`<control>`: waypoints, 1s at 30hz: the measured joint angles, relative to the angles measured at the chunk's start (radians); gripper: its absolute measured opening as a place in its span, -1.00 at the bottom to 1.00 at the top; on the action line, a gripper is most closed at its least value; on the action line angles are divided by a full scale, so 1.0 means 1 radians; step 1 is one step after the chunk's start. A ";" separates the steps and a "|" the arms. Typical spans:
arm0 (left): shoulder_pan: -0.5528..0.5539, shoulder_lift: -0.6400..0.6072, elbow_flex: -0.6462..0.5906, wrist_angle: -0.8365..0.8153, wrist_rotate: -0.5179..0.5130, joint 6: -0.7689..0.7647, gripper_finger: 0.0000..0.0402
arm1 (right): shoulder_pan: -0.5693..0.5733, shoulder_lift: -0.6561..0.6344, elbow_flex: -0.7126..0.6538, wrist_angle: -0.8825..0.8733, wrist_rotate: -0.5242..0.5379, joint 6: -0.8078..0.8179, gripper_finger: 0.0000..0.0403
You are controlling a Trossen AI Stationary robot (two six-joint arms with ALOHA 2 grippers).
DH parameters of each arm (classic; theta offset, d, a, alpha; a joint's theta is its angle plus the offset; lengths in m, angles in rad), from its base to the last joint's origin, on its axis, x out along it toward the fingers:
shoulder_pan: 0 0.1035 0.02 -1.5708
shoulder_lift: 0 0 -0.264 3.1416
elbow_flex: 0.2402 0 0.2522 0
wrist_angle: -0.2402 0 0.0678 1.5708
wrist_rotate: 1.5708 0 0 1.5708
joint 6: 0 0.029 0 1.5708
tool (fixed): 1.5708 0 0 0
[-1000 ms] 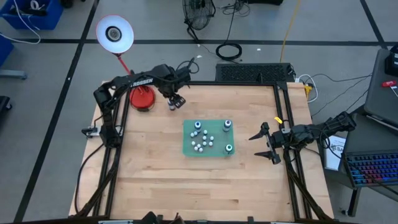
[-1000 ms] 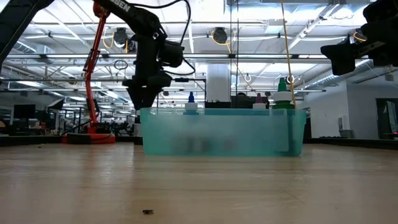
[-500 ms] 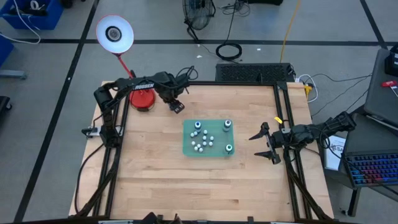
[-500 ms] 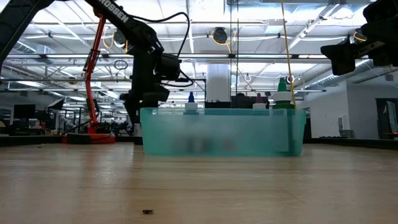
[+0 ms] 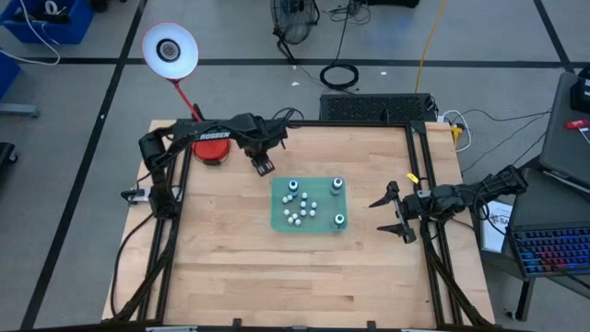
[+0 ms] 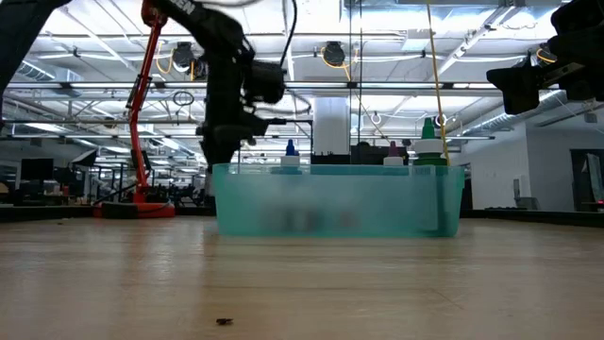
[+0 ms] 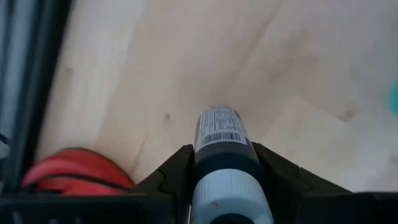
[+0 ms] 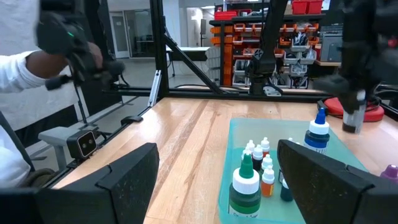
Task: Pick & Place food coloring
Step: Put the big black food coloring bottle into the bin
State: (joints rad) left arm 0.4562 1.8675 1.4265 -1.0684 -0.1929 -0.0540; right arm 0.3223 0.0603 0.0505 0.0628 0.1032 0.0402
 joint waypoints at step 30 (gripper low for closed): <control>-0.693 -0.133 0.106 0.022 -0.079 -0.141 -0.31 | 0.000 0.000 0.000 0.000 0.000 0.000 0.56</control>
State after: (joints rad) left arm -0.2367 1.7345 1.5326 -1.0465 -0.2721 -0.1946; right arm 0.3223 0.0605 0.0507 0.0624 0.1028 0.0402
